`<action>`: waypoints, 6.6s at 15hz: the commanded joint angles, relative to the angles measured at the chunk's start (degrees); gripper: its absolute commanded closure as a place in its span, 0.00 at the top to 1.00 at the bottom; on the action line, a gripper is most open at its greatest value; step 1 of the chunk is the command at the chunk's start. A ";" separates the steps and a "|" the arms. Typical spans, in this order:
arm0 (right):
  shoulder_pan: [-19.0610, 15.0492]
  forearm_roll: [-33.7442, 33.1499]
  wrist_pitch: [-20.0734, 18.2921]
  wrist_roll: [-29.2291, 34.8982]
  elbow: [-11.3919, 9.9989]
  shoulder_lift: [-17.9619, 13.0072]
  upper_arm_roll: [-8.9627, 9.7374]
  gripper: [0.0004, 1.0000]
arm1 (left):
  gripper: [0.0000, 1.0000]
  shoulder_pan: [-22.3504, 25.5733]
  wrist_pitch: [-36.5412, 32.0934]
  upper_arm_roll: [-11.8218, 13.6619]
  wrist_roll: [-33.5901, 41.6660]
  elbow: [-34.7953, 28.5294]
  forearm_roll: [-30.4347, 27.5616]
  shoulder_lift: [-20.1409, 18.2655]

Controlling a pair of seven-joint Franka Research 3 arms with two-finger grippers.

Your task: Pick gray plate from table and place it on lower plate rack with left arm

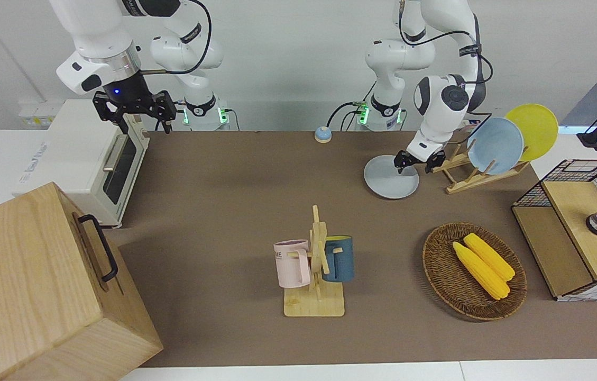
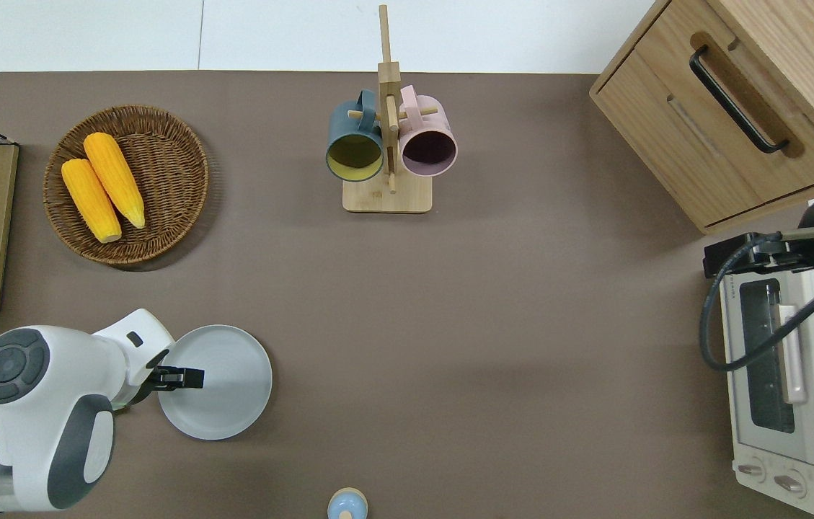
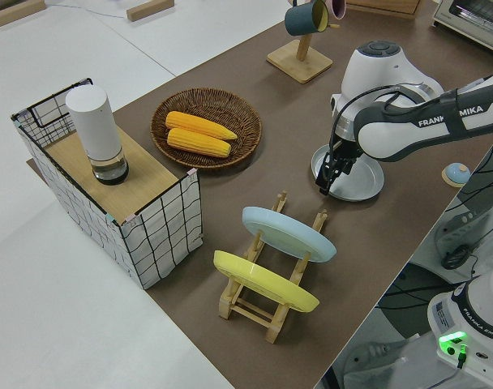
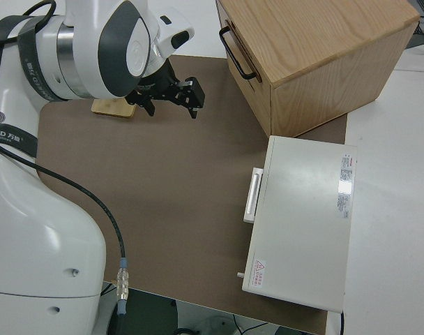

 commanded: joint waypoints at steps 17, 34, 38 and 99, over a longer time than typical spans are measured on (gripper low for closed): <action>0.41 0.15 -0.05 0.22 0.37 0.02 -0.34 0.98 | 0.00 1.50 5.88 0.08 0.48 -2.20 1.10 2.40; 0.41 0.15 -0.05 0.22 0.37 0.02 -0.34 0.98 | 0.00 4.05 0.35 1.13 4.70 -0.45 0.22 -0.15; 0.41 0.15 -0.05 0.22 0.37 0.02 -0.34 0.98 | 0.00 4.05 -6.33 1.13 4.09 2.27 0.22 -2.43; 0.41 0.15 -0.05 0.22 0.37 0.02 -0.34 0.98 | 0.00 4.57 -42.47 -4.32 -30.10 19.68 34.85 -5.52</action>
